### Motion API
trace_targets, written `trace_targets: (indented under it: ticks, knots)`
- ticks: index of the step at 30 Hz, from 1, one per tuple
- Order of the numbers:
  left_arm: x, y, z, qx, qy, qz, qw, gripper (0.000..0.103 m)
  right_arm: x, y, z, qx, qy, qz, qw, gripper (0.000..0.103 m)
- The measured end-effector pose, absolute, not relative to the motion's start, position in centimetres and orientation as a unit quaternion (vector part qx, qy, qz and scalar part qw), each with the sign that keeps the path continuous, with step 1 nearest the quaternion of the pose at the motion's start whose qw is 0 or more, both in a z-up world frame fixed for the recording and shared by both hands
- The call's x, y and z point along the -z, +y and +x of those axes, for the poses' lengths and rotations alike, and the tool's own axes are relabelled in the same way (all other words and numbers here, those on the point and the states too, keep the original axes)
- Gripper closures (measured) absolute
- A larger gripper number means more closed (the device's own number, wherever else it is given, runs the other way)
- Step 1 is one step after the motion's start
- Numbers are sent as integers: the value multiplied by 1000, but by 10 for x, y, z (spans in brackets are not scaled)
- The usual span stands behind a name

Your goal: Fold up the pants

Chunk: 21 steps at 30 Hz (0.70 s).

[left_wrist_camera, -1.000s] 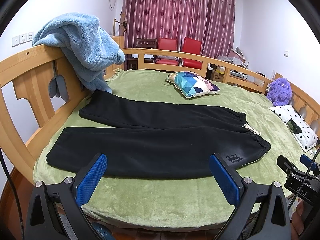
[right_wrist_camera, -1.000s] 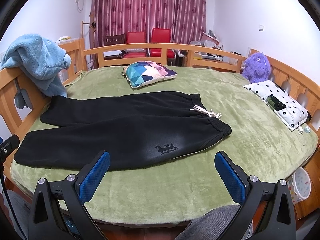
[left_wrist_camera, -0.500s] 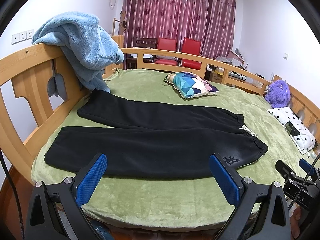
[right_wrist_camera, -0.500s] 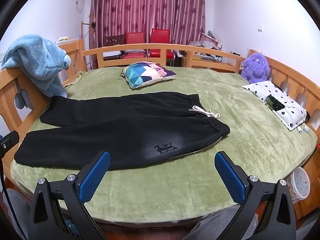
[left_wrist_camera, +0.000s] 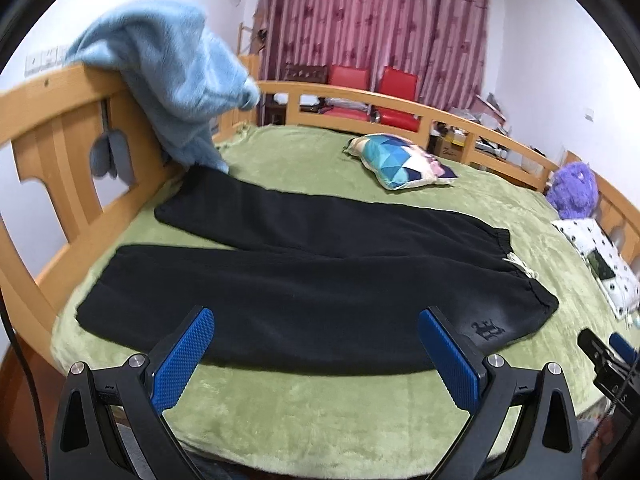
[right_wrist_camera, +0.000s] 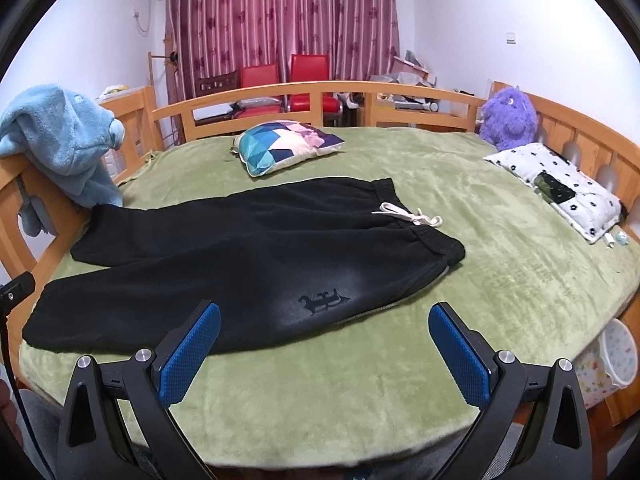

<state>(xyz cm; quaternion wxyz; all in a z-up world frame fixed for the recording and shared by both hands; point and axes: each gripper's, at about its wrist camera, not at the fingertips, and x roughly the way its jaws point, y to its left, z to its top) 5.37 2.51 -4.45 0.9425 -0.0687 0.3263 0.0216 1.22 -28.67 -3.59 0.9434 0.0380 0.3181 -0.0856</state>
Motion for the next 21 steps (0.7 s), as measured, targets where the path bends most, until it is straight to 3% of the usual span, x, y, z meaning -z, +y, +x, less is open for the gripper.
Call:
trace_targets:
  ticks: [5, 10, 21]
  knots:
    - [82, 54, 85, -46, 362, -90, 927, 4, 69, -305, 44, 76, 339, 50, 936, 13]
    - [121, 95, 104, -94, 392, -107, 909, 6, 116, -331, 82, 85, 390, 71, 914, 37]
    - [199, 144, 123, -110, 457, -190, 862, 9, 182, -366, 125, 102, 427, 136, 888, 37]
